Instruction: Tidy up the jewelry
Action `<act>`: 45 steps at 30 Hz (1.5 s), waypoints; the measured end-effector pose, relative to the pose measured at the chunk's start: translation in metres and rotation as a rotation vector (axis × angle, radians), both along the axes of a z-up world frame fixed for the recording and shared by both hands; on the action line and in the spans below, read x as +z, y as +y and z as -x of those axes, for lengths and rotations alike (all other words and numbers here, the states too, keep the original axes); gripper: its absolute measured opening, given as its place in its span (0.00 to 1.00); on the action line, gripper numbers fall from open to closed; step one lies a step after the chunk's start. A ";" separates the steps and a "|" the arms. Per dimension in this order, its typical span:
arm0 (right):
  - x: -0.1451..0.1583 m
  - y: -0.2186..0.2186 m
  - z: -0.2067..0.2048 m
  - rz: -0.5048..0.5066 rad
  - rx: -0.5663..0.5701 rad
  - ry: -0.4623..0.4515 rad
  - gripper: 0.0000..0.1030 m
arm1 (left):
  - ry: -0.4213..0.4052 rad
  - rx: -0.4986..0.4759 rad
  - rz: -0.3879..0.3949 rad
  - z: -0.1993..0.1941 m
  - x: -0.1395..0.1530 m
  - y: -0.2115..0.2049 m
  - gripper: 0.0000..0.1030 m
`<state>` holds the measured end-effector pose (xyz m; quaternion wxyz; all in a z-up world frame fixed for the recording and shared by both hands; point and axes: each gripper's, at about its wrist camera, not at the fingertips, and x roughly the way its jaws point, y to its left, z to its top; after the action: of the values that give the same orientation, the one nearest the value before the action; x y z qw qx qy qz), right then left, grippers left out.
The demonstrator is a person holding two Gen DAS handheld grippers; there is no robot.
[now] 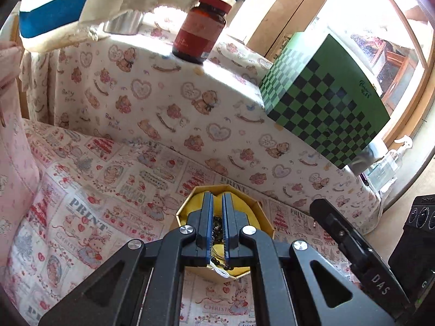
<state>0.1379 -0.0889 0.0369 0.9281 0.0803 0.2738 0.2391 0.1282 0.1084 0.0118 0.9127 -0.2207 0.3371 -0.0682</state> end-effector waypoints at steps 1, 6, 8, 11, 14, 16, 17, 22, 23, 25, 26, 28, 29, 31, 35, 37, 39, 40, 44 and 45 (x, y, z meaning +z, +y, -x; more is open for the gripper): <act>-0.001 0.002 -0.001 0.015 -0.005 -0.005 0.24 | -0.015 0.019 -0.022 0.003 0.004 0.000 0.03; -0.006 0.008 -0.006 0.026 0.001 0.001 0.24 | -0.086 0.069 -0.087 0.018 0.020 0.000 0.03; -0.006 0.007 -0.007 0.015 -0.005 0.002 0.27 | -0.106 0.090 -0.098 0.024 0.027 0.000 0.03; -0.004 0.003 -0.005 0.004 -0.024 -0.012 0.52 | -0.158 0.114 -0.105 0.036 0.038 0.000 0.07; 0.002 -0.002 0.000 0.024 -0.031 -0.045 0.53 | -0.190 0.132 -0.133 0.044 0.044 -0.003 0.14; 0.008 -0.008 0.005 0.028 -0.034 -0.058 0.55 | -0.199 0.132 -0.144 0.046 0.046 -0.006 0.16; 0.011 -0.012 0.008 0.031 -0.041 -0.067 0.62 | -0.203 0.131 -0.153 0.046 0.047 -0.008 0.18; 0.025 -0.036 0.030 0.076 -0.104 -0.164 0.74 | -0.238 0.097 -0.190 0.052 0.051 -0.025 0.26; 0.027 -0.040 0.035 0.100 -0.116 -0.187 0.74 | -0.243 0.094 -0.199 0.053 0.052 -0.029 0.30; 0.029 -0.049 0.045 0.162 -0.151 -0.232 0.75 | -0.253 0.090 -0.213 0.055 0.052 -0.036 0.38; 0.029 -0.053 0.050 0.198 -0.182 -0.253 0.76 | -0.257 0.087 -0.218 0.056 0.052 -0.040 0.42; 0.028 -0.064 0.061 0.238 -0.233 -0.299 0.80 | -0.261 0.079 -0.234 0.058 0.051 -0.049 0.53; 0.027 -0.070 0.065 0.248 -0.246 -0.316 0.83 | -0.262 0.076 -0.246 0.058 0.049 -0.055 0.65; 0.026 -0.083 0.072 0.255 -0.263 -0.332 0.83 | -0.270 0.064 -0.282 0.059 0.045 -0.070 0.74; 0.021 -0.105 0.080 0.241 -0.289 -0.330 0.85 | -0.290 0.052 -0.363 0.061 0.034 -0.097 0.84; 0.018 -0.116 0.084 0.238 -0.341 -0.341 0.86 | -0.297 0.051 -0.385 0.061 0.028 -0.106 0.87; 0.016 -0.127 0.088 0.224 -0.355 -0.356 0.90 | -0.312 0.055 -0.388 0.062 0.024 -0.111 0.91; 0.014 -0.131 0.089 0.217 -0.353 -0.356 0.92 | -0.325 0.063 -0.386 0.063 0.024 -0.112 0.95; 0.006 -0.143 0.093 0.197 -0.360 -0.371 1.00 | -0.379 0.083 -0.395 0.069 0.022 -0.117 0.98; 0.003 -0.144 0.092 0.206 -0.368 -0.374 1.00 | -0.385 0.083 -0.401 0.069 0.021 -0.117 0.99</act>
<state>0.0455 -0.2331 0.0401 0.9936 -0.0114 0.1016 0.0481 0.0590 -0.0090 0.0332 0.9874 -0.0323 0.1551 -0.0033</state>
